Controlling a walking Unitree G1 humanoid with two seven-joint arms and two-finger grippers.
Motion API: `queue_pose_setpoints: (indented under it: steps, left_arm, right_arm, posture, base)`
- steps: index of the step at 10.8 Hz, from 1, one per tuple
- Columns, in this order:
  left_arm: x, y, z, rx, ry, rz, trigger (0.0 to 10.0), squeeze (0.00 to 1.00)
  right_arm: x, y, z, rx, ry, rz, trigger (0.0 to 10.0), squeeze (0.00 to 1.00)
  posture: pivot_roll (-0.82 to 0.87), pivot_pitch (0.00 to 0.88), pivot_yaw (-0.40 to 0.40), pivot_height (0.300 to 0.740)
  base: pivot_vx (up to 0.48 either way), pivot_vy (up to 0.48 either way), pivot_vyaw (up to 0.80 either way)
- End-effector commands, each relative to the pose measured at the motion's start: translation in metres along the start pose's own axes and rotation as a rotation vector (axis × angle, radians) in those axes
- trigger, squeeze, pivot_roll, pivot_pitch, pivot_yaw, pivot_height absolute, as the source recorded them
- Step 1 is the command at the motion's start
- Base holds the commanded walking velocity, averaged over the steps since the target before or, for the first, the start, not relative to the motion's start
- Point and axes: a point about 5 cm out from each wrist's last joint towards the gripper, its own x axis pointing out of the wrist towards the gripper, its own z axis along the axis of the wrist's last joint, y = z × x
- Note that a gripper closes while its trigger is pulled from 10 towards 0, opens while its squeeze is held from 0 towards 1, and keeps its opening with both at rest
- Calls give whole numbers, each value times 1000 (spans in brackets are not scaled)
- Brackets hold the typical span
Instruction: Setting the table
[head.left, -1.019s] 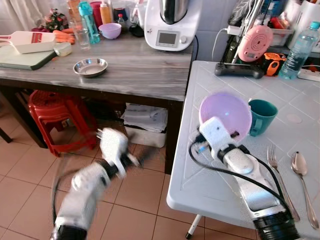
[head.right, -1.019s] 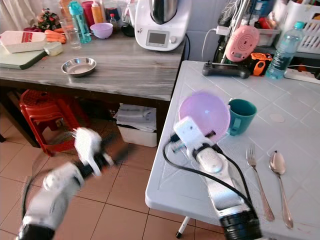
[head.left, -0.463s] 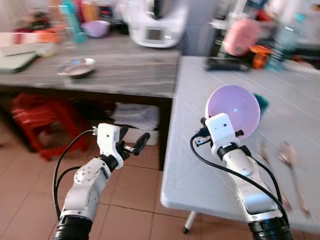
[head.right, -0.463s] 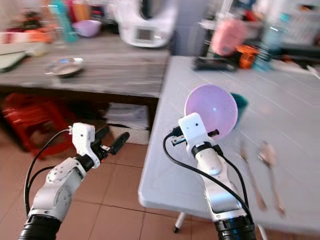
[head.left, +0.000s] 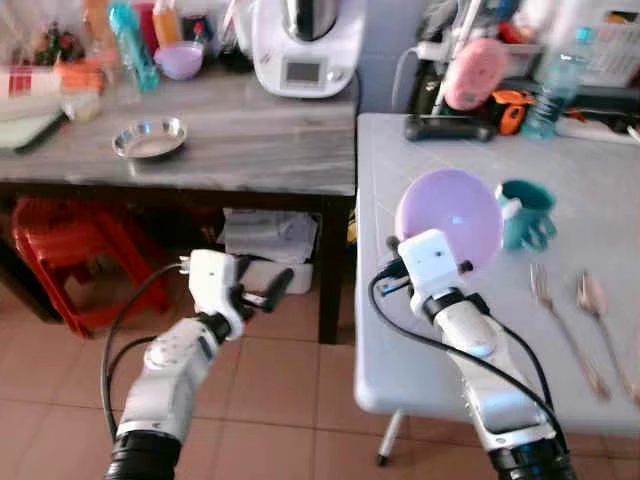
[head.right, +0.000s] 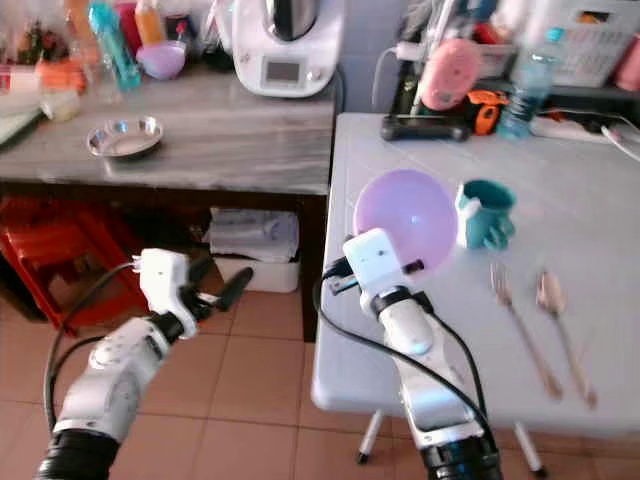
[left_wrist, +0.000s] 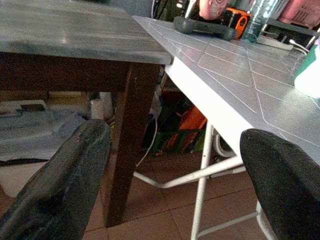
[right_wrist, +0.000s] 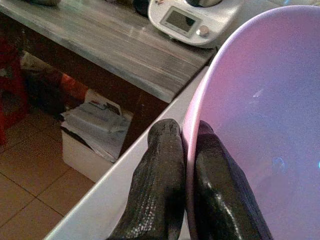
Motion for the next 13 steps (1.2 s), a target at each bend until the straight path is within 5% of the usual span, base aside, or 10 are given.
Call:
queue_pose_setpoints:
  steps: [1, 13]
  left_arm:
    - [5, -5, 2, 10, -6, -20, 10000, 0]
    - [11, 1, 4, 51, -41, 97, 10000, 0]
  right_arm:
    - [-2, -8, 4, -7, -29, -25, 10000, 0]
    - [-8, -3, 3, -18, -71, -58, 10000, 0]
  posture:
    - [-46, 17, 29, 740]
    - [-46, 19, 30, 740]
  base:
    - [0, 412, 0]
    - [0, 419, -33]
